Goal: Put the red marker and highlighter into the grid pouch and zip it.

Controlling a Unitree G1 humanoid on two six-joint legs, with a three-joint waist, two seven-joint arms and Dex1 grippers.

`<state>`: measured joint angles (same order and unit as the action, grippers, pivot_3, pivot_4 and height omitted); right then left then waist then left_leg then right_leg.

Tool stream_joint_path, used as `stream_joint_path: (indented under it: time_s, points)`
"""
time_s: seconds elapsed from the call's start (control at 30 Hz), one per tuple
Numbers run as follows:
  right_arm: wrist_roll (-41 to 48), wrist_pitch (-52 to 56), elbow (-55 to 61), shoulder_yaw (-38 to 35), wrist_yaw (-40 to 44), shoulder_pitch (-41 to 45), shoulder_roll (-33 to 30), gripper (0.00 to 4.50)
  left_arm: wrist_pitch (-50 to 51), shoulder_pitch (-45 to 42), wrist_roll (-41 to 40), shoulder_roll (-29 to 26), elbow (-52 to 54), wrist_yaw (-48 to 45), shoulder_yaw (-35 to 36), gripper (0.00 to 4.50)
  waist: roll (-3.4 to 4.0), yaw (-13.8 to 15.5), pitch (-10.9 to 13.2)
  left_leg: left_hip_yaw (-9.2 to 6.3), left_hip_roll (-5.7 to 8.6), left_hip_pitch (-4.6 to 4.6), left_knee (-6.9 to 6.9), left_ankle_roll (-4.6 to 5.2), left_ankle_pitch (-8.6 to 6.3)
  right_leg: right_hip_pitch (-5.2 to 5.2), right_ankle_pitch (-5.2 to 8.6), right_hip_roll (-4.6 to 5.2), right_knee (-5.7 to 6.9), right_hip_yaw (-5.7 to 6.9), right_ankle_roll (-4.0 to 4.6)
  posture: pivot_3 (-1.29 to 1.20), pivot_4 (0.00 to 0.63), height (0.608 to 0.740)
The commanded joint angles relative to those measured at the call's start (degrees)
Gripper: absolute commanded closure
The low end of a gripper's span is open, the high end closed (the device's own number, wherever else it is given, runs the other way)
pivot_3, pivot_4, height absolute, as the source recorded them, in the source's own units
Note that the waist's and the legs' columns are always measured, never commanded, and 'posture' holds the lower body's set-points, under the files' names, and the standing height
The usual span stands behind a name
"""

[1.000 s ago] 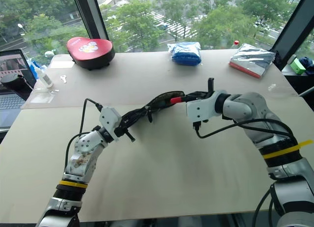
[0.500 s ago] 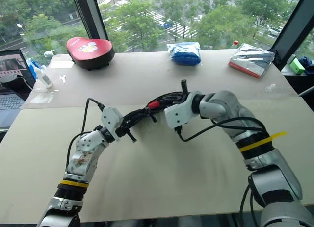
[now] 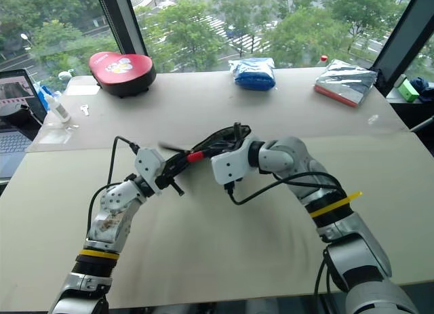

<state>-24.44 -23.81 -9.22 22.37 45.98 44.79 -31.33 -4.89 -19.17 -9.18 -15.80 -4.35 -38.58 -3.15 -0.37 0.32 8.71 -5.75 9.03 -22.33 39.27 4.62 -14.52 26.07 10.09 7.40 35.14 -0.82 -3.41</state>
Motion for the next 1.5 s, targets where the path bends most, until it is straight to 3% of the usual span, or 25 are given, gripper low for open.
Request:
stream_joint_path:
  time_s: [0.03,0.3,0.67,0.83,1.07,1.5]
  points:
    - [-3.41,-1.6,-2.97,-1.68,-3.36,3.9,-2.64,4.06,-0.89,-1.11,-0.95,0.14,2.49,-0.83,-0.93,4.5,0.0,0.15,0.0,0.01,0.01,0.0,0.01,0.0,0.0,0.01,0.0,0.0,-0.02,0.0,0.0,0.0,0.15,0.74]
    - [-3.16,-2.14,-7.09,-4.96,-4.37,8.24,-9.0,4.06,-0.87,-0.92,-0.94,0.09,2.62,-0.88,-0.92,4.5,0.0,0.1,0.0,0.01,-0.02,0.0,-0.09,-0.04,0.02,0.07,-0.01,-0.01,-0.01,-0.02,0.02,0.0,0.15,0.74]
    - [-5.37,-1.3,-3.16,-4.96,-3.57,5.07,-14.54,4.06,-1.08,-0.9,-0.88,-0.13,2.46,-0.65,-0.53,4.5,0.0,0.02,0.0,0.02,-0.03,-0.01,-0.09,-0.04,0.02,0.06,-0.01,0.0,-0.02,-0.04,0.02,0.0,0.15,0.74]
    - [-6.36,6.8,3.12,-5.05,-0.15,2.01,-13.68,4.06,-1.05,-0.86,-0.86,-0.2,2.45,-0.62,-0.47,4.5,0.0,0.16,0.0,0.03,-0.03,-0.02,-0.09,-0.03,0.02,0.05,-0.01,0.0,-0.02,-0.04,0.02,0.0,0.15,0.74]
    - [-12.06,11.81,2.06,-3.27,-2.53,3.15,-10.79,4.06,-1.19,-1.41,-0.85,-0.01,1.94,-0.83,-0.7,4.5,0.0,0.2,0.0,0.03,-0.02,-0.01,-0.08,-0.03,0.03,0.05,-0.01,0.01,-0.01,-0.04,0.02,0.0,0.15,0.74]
    - [-13.66,10.58,2.66,1.49,-2.86,4.19,-2.05,4.06,-1.0,-1.29,-0.79,0.35,2.27,-0.42,-0.83,4.5,0.0,0.0,0.0,0.02,-0.02,-0.01,-0.08,-0.04,0.03,0.06,-0.01,0.0,0.0,-0.03,0.02,0.0,0.15,0.74]
